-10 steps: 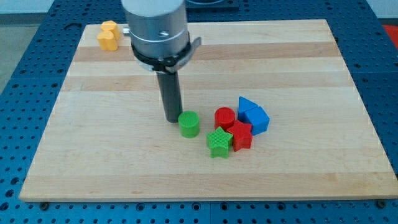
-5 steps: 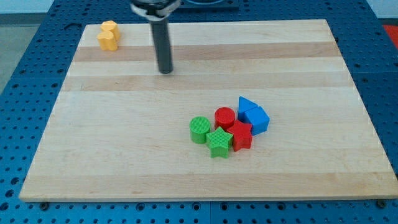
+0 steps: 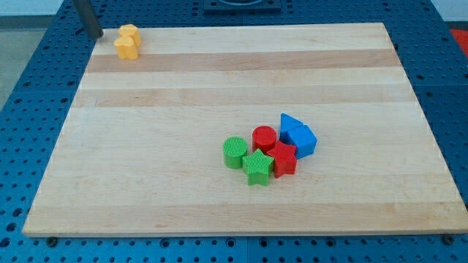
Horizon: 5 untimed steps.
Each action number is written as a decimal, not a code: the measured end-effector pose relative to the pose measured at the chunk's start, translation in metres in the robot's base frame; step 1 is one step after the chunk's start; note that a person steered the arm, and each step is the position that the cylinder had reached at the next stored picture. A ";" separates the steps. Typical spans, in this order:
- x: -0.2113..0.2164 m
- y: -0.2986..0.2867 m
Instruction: Push the yellow hexagon to the group of blocks
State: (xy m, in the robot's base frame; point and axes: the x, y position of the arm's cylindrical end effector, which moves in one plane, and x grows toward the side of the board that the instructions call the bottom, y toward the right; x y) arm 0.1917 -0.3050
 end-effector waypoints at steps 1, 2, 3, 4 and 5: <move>0.000 0.004; 0.000 0.036; 0.009 0.067; 0.030 0.093; 0.066 0.111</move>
State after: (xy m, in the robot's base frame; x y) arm 0.2573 -0.1940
